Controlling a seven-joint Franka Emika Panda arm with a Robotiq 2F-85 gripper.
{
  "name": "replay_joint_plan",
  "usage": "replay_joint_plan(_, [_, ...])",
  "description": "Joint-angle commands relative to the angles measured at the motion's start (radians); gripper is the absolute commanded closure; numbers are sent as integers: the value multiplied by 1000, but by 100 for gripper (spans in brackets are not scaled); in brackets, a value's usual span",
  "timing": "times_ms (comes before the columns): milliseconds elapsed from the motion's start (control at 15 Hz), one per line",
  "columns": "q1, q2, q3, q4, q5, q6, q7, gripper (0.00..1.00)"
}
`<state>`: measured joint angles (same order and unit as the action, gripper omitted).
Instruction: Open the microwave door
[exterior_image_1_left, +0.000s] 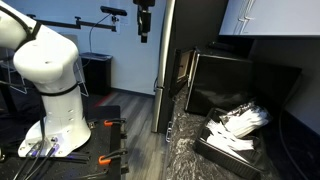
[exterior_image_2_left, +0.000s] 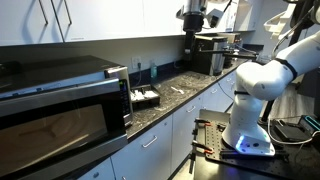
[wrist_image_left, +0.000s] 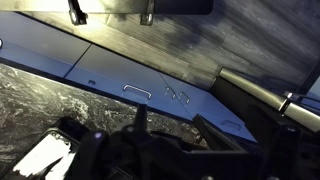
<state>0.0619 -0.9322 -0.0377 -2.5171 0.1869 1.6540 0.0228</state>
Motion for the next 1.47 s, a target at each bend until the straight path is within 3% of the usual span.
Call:
replay_joint_plan(0, [-19,2,12,3,10,-5,-12,0])
replay_joint_plan(200, [-19,13,11,10,6,0,-18,0])
replay_joint_plan(667, [64,244,9,141,-100,99,-301,0])
replay_joint_plan(1000, [109,401,3,247,-111,188,-456,0])
replay_joint_plan(1267, [125,496,3,335,-83,175,-518,0])
replay_joint_plan(1333, [108,451,14,278,-92,204,-481,0])
replay_joint_plan(1400, [110,470,15,294,-90,203,-492,0])
